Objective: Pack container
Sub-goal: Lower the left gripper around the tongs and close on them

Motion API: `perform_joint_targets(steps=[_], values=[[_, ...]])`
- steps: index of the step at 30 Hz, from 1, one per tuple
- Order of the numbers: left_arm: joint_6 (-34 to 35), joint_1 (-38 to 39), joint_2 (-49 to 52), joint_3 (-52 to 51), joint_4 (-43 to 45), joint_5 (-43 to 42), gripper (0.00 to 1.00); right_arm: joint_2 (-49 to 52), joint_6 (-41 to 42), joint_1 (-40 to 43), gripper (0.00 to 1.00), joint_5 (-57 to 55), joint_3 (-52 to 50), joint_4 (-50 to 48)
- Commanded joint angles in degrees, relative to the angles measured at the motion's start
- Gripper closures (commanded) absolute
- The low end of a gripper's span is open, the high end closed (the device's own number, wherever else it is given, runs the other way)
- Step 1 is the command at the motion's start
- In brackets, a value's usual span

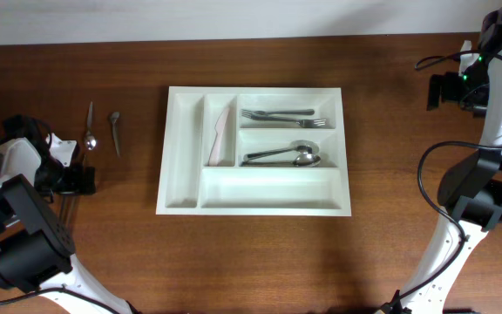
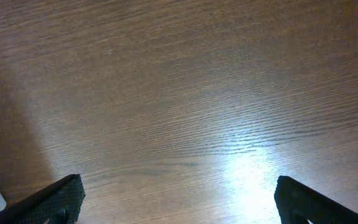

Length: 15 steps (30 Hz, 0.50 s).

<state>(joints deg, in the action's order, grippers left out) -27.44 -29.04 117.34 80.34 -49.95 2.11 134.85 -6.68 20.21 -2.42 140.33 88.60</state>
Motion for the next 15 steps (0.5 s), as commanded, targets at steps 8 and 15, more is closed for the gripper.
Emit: perform_joint_targets(steps=[8, 15], values=[[-0.9, -0.4, 0.0, -0.8, 0.2, -2.0, 0.01, -0.2, -0.4, 0.1, 0.01, 0.3, -0.2, 0.0], [-0.9, -0.7, 0.0, -1.1, 0.6, -1.9, 0.01, -0.2, -0.4, 0.1, 0.01, 0.3, -0.2, 0.0]])
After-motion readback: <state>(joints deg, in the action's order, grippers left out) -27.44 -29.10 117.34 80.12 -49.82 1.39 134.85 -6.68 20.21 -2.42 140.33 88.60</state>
